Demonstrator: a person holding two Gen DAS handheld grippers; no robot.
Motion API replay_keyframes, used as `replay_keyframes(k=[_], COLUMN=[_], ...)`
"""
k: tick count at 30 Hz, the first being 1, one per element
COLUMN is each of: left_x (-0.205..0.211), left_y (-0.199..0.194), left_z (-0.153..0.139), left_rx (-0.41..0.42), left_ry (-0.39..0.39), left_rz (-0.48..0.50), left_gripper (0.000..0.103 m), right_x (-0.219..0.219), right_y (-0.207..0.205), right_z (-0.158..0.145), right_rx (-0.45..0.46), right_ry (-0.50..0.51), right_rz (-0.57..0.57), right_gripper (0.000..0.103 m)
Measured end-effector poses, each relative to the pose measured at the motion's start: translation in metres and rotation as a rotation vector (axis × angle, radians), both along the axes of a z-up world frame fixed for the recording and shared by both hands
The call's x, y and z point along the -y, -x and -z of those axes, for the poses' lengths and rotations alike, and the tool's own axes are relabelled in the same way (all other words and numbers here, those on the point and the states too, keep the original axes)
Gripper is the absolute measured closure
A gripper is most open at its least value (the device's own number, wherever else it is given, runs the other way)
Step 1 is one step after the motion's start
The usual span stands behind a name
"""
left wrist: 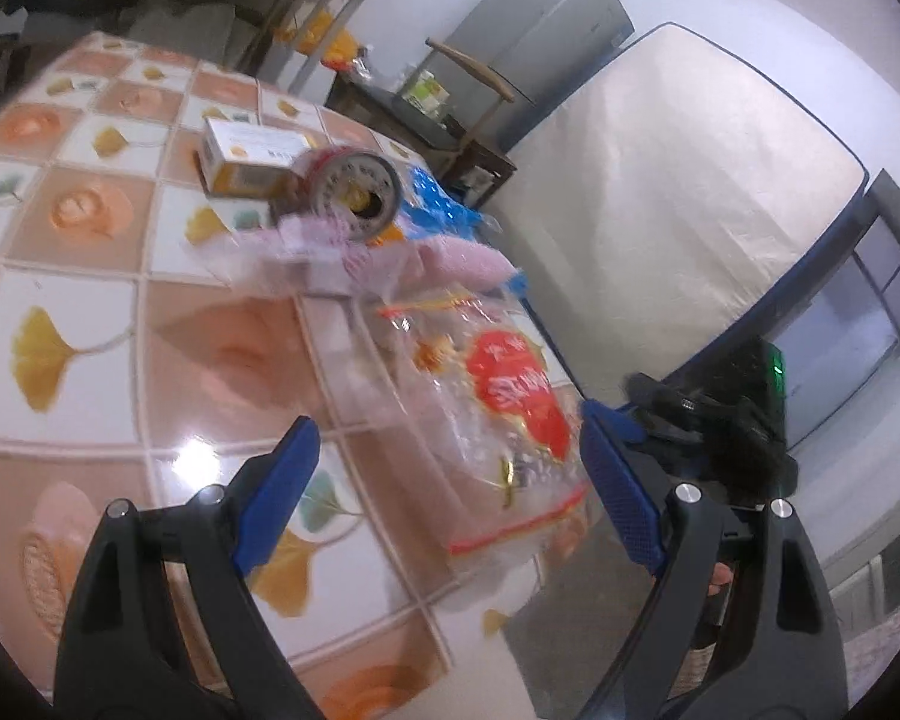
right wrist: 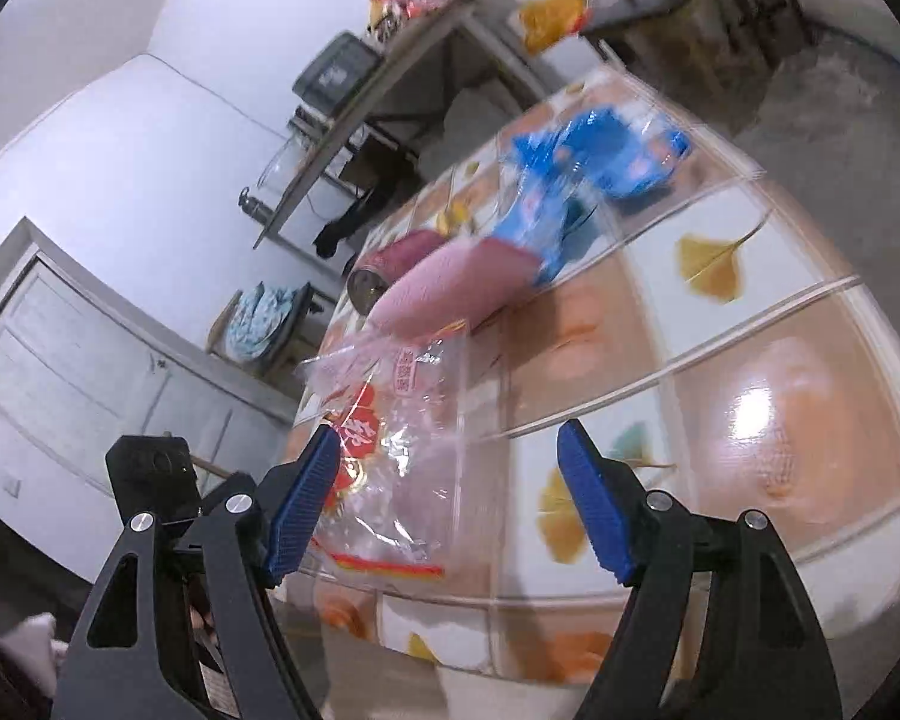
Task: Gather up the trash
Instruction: 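Grasp the red-printed snack bag with the left tool while the right tool approaches the clear container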
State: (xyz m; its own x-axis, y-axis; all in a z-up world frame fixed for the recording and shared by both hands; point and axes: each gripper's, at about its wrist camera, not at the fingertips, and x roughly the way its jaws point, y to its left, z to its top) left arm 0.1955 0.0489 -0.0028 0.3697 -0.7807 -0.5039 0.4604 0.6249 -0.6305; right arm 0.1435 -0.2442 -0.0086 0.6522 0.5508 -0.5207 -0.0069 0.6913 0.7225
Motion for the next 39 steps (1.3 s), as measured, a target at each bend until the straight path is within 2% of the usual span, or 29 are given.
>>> replay_keyframes(k=[2,3,5,7,10,13,20,25,27,31,34,39], left_x=[0.009,0.012,0.020,0.021,0.022,0.021,0.014,0.001,-0.002,0.005,0.004,0.005], left_y=[0.000,-0.001,-0.003,-0.003,-0.003,-0.001,0.010,0.017,0.014,-0.004,-0.014,-0.025], left_z=[0.006,0.009,0.015,0.018,0.020,0.019,0.011,0.004,0.004,0.013,0.021,0.020], left_rx=[-0.018,-0.027,-0.054,-0.069,-0.080,-0.082,-0.062,-0.023,-0.021,-0.072,-0.149,-0.178], left_ry=[0.004,0.003,0.006,0.020,0.055,0.091,0.138,0.097,0.077,0.006,0.029,0.048], left_rz=[0.027,0.033,0.055,0.068,0.092,0.114,0.156,0.132,0.112,0.094,0.096,0.103], left_gripper=[0.019,0.024,0.031,0.036,0.041,0.045,0.052,0.052,0.048,0.046,0.046,0.047], right_x=[-0.006,-0.014,-0.021,-0.017,-0.024,-0.030,-0.049,-0.051,-0.044,-0.036,-0.038,-0.047], right_y=[0.000,0.001,0.005,0.002,0.003,0.007,0.006,0.008,0.008,0.003,-0.003,-0.014], right_z=[0.002,0.002,-0.001,0.007,0.002,-0.004,-0.013,-0.016,-0.018,-0.013,-0.006,0.000], right_rx=[-0.017,-0.024,-0.027,-0.028,-0.015,0.002,0.025,0.050,0.061,0.040,0.024,0.029], right_ry=[-0.015,-0.021,-0.023,-0.004,0.019,0.045,0.042,0.068,0.071,0.083,0.081,0.084], right_rz=[-0.009,-0.017,-0.030,-0.031,-0.040,-0.065,-0.145,-0.154,-0.132,-0.105,-0.115,-0.160], right_gripper=[0.037,0.046,0.057,0.072,0.087,0.093,0.095,0.094,0.094,0.092,0.092,0.092])
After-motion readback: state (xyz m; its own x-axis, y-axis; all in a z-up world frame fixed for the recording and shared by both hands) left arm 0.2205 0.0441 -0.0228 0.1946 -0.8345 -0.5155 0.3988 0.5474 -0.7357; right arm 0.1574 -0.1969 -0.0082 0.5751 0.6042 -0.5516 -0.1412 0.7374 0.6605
